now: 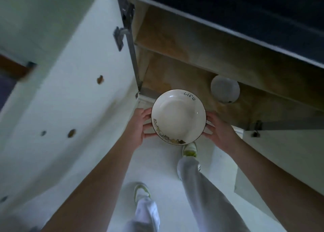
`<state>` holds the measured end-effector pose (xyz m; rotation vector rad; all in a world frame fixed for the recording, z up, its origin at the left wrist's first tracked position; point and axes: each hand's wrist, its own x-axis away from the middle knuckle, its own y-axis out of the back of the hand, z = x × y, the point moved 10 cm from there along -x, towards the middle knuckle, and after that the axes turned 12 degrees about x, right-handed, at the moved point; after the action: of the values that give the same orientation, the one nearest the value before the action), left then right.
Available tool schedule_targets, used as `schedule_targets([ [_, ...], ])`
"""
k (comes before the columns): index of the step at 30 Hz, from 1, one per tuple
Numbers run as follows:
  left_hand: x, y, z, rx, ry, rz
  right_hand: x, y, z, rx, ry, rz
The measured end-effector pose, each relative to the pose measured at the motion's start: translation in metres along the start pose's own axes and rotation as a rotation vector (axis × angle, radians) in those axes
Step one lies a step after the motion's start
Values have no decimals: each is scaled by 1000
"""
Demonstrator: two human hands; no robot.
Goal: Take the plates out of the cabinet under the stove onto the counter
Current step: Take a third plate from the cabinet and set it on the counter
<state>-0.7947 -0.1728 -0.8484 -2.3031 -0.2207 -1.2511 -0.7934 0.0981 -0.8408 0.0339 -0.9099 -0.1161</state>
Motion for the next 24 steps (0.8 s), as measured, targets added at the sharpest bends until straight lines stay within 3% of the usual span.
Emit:
schedule_targets([
  [10,208,3,-50,-34,-41,39,200,-20,41,62,45,-66],
  [17,340,-3,-80,-71,-139,-8,357,-30,90,47,200,-50],
  [24,437,-26,-93,-53,-198,107,468,-12,124,43,329,-59],
])
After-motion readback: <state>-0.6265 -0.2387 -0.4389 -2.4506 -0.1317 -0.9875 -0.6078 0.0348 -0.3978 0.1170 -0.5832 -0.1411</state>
